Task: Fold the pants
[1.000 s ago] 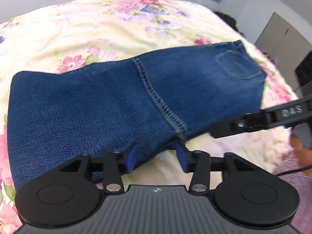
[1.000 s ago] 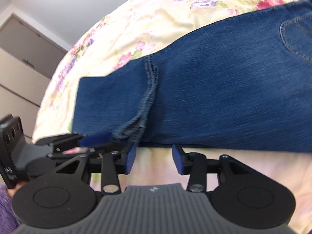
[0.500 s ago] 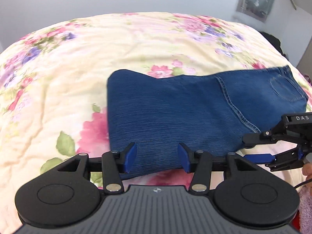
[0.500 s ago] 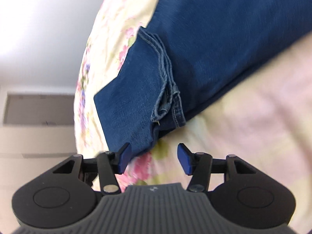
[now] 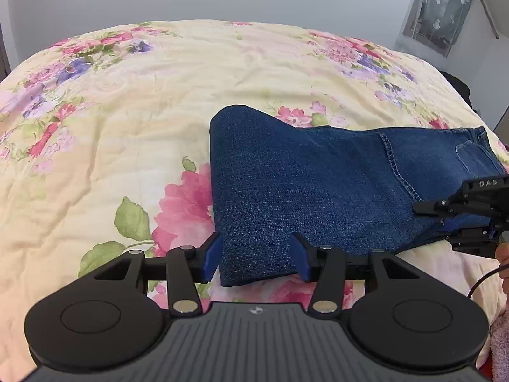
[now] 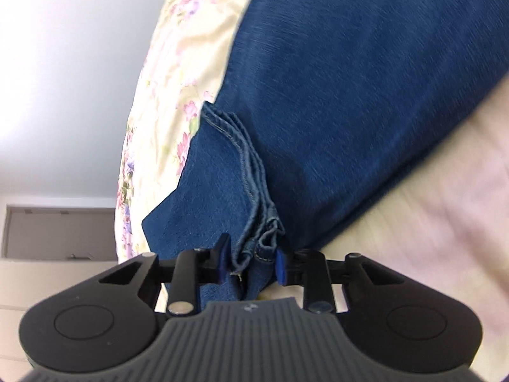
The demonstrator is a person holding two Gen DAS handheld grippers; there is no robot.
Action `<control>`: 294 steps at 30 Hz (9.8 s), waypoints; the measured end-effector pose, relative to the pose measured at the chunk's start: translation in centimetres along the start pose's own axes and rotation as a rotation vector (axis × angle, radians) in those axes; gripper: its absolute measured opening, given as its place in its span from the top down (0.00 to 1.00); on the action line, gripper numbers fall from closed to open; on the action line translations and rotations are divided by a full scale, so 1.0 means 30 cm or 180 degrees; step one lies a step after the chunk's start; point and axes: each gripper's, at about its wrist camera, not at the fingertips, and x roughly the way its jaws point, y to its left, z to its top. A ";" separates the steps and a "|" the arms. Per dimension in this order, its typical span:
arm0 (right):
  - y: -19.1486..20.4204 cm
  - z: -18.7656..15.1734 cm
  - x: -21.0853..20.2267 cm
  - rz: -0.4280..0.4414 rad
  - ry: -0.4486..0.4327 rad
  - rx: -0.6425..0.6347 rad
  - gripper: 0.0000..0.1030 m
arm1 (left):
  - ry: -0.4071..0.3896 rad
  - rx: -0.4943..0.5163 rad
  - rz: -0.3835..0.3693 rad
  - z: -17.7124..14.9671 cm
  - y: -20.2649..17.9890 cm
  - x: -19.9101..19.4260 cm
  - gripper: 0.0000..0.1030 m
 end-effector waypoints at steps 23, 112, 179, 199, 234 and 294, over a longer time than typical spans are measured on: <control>0.742 0.057 -0.168 -0.0472 -0.0535 -0.2389 0.92 | -0.0211 -0.0394 0.0427 0.091 0.022 -0.123 0.45; -0.413 0.911 -0.845 -0.2308 -0.1422 -0.2135 0.68 | 0.0223 0.0905 -0.0344 0.189 -0.758 0.344 0.93; -0.704 1.081 -0.875 -0.0309 -0.1562 -0.0772 0.76 | 0.0122 0.0555 -0.0845 0.473 -1.284 0.875 0.81; -0.499 1.012 -0.928 -0.0618 -0.1722 -0.1037 0.77 | 0.0208 0.0879 -0.1101 0.109 -1.426 0.534 0.85; 0.219 0.221 -0.319 -0.0477 -0.0782 -0.2391 0.79 | 0.0088 0.0009 -0.0205 0.187 -0.410 0.174 0.86; 0.063 0.631 -0.232 -0.1223 -0.0289 -0.2939 0.97 | 0.0329 -0.0967 -0.1644 0.476 -0.526 0.636 0.51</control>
